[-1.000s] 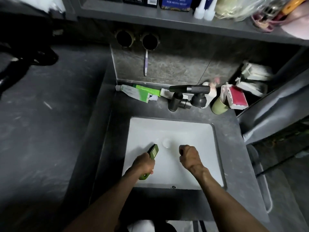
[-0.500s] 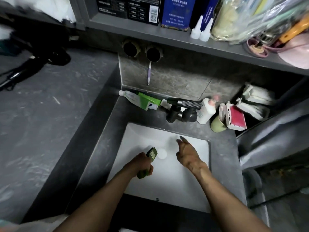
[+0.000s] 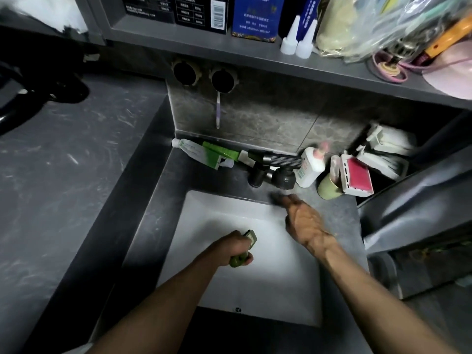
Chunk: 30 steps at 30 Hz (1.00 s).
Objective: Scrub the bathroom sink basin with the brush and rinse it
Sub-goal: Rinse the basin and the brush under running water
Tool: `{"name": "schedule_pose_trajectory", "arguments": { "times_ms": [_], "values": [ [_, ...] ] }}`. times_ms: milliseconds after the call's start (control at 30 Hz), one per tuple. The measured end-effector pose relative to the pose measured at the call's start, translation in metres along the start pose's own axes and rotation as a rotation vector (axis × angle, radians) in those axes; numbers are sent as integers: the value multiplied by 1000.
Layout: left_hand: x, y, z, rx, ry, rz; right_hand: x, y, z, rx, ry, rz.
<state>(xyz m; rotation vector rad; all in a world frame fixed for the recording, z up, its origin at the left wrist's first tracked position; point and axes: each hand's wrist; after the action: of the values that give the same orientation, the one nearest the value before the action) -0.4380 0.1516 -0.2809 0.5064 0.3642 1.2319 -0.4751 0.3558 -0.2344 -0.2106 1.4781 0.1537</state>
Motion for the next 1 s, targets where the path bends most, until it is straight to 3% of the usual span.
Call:
{"name": "schedule_pose_trajectory", "arguments": {
  "times_ms": [100, 400, 500, 633, 700, 800, 900, 1000],
  "values": [
    [5, 2, -10, -29, -2, 26, -9, -20, -15, -71, 27, -3],
    [-5, 16, -10, -32, 33, 58, -25, -11, -64, 179, -219, 280],
    [-5, 23, -7, -21, 14, 80, -13, -6, -48, 283, -221, 52],
    [0, 25, -11, -14, 18, -19, -5, -18, -33, 341, 104, -313],
    [8, 24, -17, -2, 32, -156, 8, -32, -22, 461, -63, -552],
    [28, 24, -20, 58, 14, -424, 41, -51, -1, 811, -442, -1016],
    [43, 18, -28, 114, -10, -587, 57, -70, 13, 1060, -508, -1421],
    [46, 15, -33, 2, -1, -578, 65, -69, 16, 1245, -519, -1710]
  ]
}}
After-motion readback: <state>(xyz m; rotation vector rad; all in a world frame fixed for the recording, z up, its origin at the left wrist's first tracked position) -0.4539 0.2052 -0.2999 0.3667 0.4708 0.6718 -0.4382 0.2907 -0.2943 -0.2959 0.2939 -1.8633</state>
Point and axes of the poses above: each hand's wrist, its own z-axis away from the middle knuckle, its own x-axis out of the palm, y = z × x, and after that the axes turned 3 degrees about y, right-handed
